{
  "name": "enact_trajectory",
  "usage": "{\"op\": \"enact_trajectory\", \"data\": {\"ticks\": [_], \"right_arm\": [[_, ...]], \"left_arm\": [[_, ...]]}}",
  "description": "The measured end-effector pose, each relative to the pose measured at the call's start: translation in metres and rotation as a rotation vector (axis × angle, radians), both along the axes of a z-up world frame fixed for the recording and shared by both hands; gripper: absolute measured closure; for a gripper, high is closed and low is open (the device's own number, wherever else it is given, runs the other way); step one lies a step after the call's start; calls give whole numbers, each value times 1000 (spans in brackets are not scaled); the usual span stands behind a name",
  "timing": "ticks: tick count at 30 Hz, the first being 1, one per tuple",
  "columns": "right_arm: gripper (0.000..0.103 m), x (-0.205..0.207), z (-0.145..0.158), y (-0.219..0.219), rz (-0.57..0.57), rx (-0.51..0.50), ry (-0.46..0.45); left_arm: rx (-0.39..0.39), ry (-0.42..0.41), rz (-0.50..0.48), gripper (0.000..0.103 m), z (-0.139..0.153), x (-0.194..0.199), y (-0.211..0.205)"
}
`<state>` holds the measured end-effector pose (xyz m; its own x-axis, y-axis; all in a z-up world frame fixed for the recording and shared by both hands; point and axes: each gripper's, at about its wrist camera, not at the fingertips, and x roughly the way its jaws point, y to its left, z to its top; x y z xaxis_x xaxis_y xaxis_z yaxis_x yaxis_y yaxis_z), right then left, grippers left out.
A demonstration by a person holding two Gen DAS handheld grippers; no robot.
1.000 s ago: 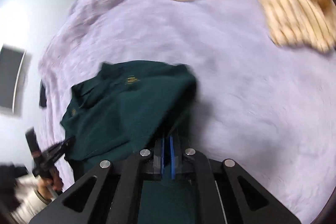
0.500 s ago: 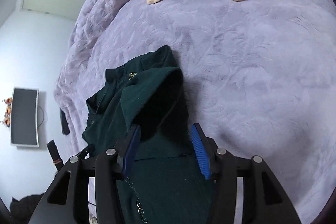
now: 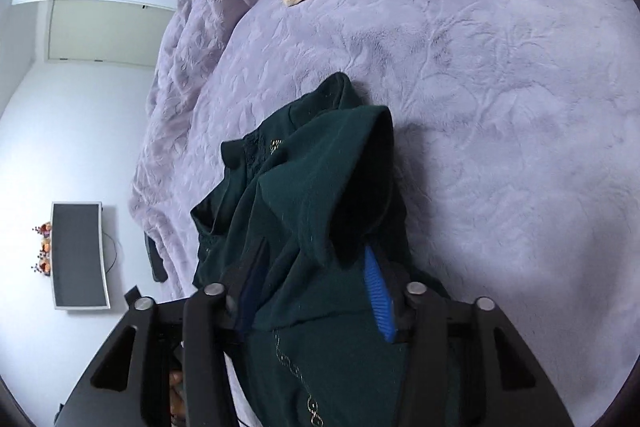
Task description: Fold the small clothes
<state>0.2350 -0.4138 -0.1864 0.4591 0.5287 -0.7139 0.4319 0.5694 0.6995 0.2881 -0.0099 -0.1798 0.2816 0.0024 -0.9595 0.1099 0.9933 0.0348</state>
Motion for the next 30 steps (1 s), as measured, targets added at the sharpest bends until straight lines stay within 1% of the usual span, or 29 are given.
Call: {"op": "enact_trajectory", "data": {"ticks": [1,3,5,6,8,9,10,12,14,15,16,17,18,19,20,21,22,23,26,28,29,30], "right_arm": [[96,6,0,-3,-6,24,3],[96,10,11,-9,5,40,-37],[96,8,28,-17,53,-18,-68],[96,5,30,-21,65,-50,-57],[96,-3,21,-36,75,-126,16],[96,-7,9,-44,72,-149,63],[96,-9,-1,-49,68,-154,90],[96,-10,-16,-50,83,-147,116],[95,-8,-19,-45,92,-164,107],[92,-7,-17,-43,100,-174,100],[91,-4,-16,-41,108,-190,104],[88,0,-14,-40,121,-202,117],[77,2,-13,-40,129,-205,125],[73,4,-9,-41,130,-204,116],[65,4,-4,-42,130,-200,98],[53,4,0,-44,131,-194,85],[48,2,3,-44,132,-185,79],[45,-1,4,-45,130,-177,83],[45,-9,3,-46,105,-171,105],[45,-20,7,-50,45,-244,127],[45,-27,13,-51,8,-271,116],[45,-33,19,-51,-14,-273,91]], "left_arm": [[-1,2,-3,95,-3,-4,-1],[-14,6,-7,95,-4,-4,-1],[-26,8,-9,95,-8,3,6],[-33,8,-9,95,-10,5,11],[-48,11,-5,95,-13,6,18],[-53,13,-4,95,-15,6,20],[-52,14,-2,95,-15,6,20],[-36,15,-3,95,-14,5,18],[-13,16,-6,95,-8,5,17],[-7,15,-9,95,-5,4,17],[-2,11,-13,95,-1,3,17],[0,7,-14,95,3,2,18],[-1,3,-15,95,7,2,18],[-6,-1,-16,95,12,2,19],[-10,-5,-23,95,16,-1,19],[-12,-5,-30,95,18,-3,18],[-17,1,-44,95,19,-5,16],[-22,6,-53,95,19,-7,15],[-45,29,-87,95,20,-17,9],[-48,26,-116,95,23,-25,2],[-49,21,-132,95,25,-30,-2],[-57,21,-141,95,27,-33,-6]]}}
